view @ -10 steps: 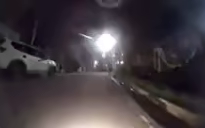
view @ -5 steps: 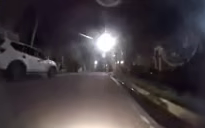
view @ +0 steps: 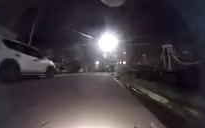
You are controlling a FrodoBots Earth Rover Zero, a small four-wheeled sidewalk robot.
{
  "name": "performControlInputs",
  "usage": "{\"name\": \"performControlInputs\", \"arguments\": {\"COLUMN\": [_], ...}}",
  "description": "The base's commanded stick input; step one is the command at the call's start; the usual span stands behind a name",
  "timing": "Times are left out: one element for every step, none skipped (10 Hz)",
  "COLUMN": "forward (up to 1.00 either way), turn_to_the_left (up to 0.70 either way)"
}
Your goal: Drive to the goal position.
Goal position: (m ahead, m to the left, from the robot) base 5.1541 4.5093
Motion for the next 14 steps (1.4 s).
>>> {"name": "performControlInputs", "arguments": {"forward": [0.7,0.7,0.7,0.7,0.7,0.7,0.7,0.7,0.7,0.7,0.7,0.7,0.7,0.7], "turn_to_the_left": [0.0,0.0,0.0,0.0,0.0,-0.11,-0.35,-0.35,-0.35,-0.35,-0.35,-0.33,-0.1,0.0]}}
